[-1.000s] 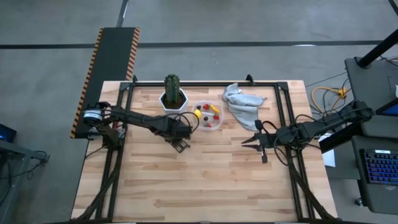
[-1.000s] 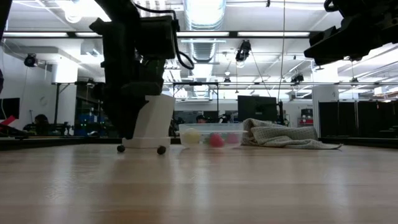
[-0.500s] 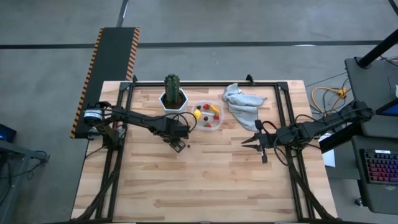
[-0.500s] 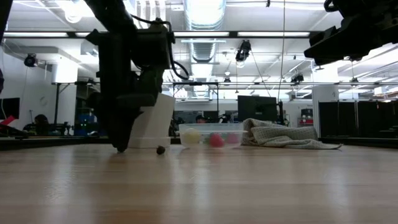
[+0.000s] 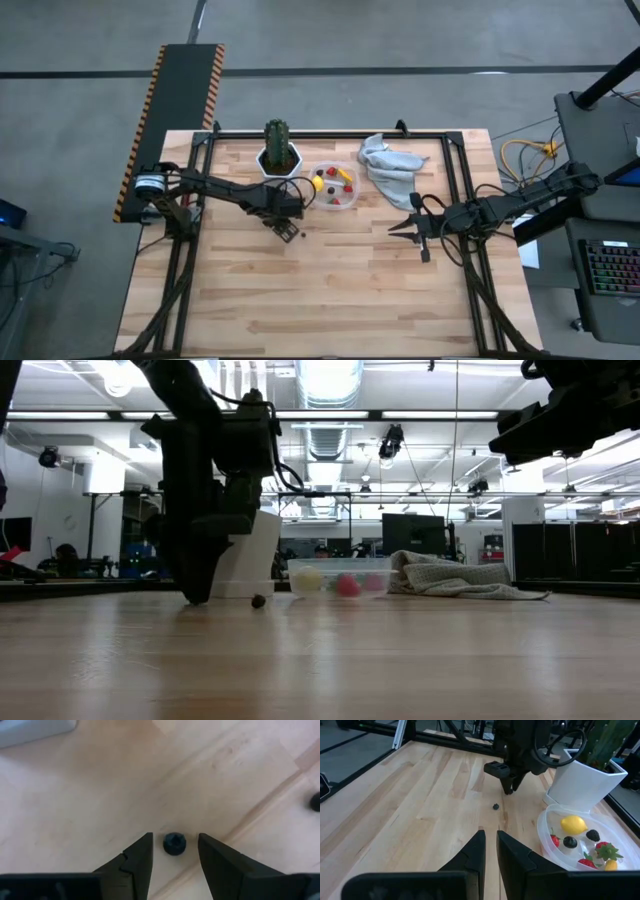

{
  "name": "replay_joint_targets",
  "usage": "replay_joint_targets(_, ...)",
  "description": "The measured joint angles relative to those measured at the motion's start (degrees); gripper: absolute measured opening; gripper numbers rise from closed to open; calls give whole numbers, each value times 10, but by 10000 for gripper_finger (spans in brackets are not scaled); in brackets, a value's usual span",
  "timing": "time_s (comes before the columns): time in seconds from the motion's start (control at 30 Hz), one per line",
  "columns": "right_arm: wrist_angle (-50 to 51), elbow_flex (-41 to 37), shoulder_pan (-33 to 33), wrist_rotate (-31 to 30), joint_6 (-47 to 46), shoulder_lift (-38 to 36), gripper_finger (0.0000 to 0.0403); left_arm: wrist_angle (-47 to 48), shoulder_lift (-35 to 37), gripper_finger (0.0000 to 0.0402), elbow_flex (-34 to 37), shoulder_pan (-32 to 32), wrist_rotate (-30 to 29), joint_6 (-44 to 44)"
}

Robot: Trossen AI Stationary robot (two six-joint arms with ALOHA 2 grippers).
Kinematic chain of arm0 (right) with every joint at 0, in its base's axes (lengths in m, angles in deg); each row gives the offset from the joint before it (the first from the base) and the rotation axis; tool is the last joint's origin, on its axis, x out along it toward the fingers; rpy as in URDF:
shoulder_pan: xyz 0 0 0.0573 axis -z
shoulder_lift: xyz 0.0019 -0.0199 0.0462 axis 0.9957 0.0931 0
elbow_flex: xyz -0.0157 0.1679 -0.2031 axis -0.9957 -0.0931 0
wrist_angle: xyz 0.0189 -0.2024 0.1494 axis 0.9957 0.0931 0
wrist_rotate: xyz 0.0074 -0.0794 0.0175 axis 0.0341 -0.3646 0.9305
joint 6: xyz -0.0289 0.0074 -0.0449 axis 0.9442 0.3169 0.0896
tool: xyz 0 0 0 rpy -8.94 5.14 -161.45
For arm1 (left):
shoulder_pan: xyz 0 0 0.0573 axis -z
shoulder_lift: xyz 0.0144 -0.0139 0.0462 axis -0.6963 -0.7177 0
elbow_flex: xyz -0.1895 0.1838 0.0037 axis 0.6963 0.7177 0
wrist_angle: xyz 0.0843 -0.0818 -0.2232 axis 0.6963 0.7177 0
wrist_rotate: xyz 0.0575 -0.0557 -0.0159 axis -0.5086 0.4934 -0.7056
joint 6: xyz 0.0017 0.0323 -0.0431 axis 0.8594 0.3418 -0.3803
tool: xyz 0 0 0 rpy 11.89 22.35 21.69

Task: Pick and placing Produce into tupperware
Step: Put the bottom blueberries into the transparent bin

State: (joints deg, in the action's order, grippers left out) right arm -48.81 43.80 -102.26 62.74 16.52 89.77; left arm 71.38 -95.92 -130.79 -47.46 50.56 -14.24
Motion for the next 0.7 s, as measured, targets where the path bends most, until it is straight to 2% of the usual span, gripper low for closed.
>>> replay_joint_targets(0.47, 2, 0, 0, 0, 1, 0, 38, -19, 0, 140, 12, -5, 11, 9)
replay_joint_targets(0.7, 2, 0, 0, 0, 1, 0, 38, -24, 0, 100, 13, -10, 22, 15)
